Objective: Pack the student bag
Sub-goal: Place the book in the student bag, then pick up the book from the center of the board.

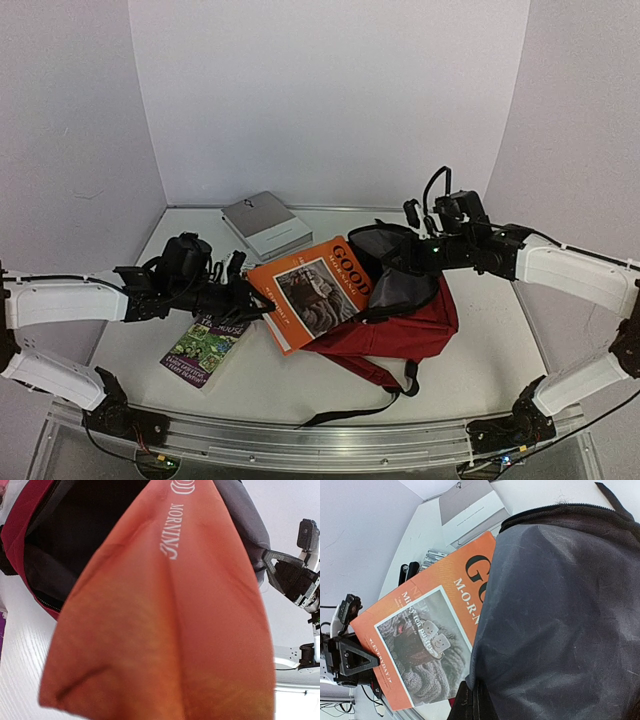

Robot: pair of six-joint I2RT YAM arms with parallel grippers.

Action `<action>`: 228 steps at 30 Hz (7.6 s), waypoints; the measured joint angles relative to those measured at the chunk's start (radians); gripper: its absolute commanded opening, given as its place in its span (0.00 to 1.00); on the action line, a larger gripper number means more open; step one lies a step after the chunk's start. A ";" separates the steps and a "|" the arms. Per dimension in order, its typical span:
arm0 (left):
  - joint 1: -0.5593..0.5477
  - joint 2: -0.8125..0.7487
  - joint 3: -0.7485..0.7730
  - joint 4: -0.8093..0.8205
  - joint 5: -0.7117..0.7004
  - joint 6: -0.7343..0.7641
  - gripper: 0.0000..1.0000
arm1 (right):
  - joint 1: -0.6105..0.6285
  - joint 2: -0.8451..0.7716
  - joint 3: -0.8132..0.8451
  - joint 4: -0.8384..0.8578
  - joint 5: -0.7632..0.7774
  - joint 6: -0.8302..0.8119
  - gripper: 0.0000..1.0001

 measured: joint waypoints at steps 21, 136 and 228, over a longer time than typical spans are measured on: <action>0.242 0.456 0.381 -0.182 0.570 0.240 0.14 | 0.113 0.060 0.087 -0.027 0.201 -0.070 0.00; 0.007 0.837 0.811 -0.358 0.178 0.301 0.38 | 0.183 -0.019 -0.052 0.208 0.262 0.021 0.00; 0.072 0.096 -0.099 -0.301 -0.166 0.021 0.76 | 0.537 0.370 -0.051 0.347 0.090 0.405 0.63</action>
